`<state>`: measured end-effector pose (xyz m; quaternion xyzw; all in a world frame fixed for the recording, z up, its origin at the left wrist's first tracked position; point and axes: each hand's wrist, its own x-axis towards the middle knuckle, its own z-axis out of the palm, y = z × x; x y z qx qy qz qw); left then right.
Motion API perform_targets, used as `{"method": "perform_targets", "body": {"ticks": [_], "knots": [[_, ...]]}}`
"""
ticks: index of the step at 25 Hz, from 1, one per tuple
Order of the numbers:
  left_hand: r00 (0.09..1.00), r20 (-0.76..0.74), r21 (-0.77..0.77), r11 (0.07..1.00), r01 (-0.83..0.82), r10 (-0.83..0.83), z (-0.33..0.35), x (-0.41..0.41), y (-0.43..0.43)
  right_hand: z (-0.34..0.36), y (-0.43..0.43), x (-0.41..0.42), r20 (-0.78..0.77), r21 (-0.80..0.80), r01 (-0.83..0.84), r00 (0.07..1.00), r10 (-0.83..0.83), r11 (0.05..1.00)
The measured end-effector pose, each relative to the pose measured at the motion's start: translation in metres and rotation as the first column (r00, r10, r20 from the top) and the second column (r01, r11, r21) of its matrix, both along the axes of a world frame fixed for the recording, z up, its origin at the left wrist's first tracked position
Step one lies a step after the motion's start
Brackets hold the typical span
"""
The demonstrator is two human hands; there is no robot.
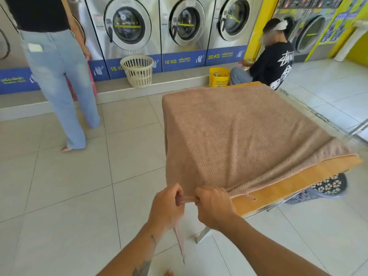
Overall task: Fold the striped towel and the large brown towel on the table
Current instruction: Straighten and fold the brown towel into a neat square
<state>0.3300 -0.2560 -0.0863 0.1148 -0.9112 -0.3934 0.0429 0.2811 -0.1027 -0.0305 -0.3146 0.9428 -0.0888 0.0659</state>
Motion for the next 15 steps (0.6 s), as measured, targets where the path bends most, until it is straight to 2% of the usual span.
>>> {"method": "perform_targets", "body": {"ticks": [3, 5, 7, 9, 11, 15], "knots": [[0.994, 0.020, -0.064, 0.992, -0.108, 0.110, -0.007, 0.002, -0.016, 0.013, -0.002, -0.018, -0.070, -0.134, -0.005, 0.998, -0.005, 0.991], [0.969, 0.031, 0.022, 0.969, -0.245, 0.244, -0.010, 0.001, -0.022, 0.019, 0.007, -0.029, -0.080, -0.197, 0.057, 0.994, -0.074, 0.979], [0.945, 0.017, 0.159, 0.933, -0.324, 0.325, -0.007, -0.006, -0.024, 0.018, 0.021, -0.037, -0.088, -0.146, 0.096, 0.990, -0.110, 0.985], [0.949, -0.028, 0.250, 0.922, -0.297, 0.314, 0.006, -0.018, -0.021, 0.015, 0.027, -0.039, -0.078, -0.044, 0.065, 0.995, -0.068, 0.997], [0.965, -0.099, 0.255, 0.944, -0.211, 0.243, 0.028, -0.031, -0.017, 0.014, 0.019, -0.040, -0.012, -0.018, 0.019, 1.000, -0.019, 1.000], [0.984, -0.160, 0.101, 0.992, -0.069, 0.085, 0.059, -0.049, -0.016, 0.018, -0.010, -0.044, 0.013, -0.157, -0.029, 0.999, 0.032, 0.987]]}}
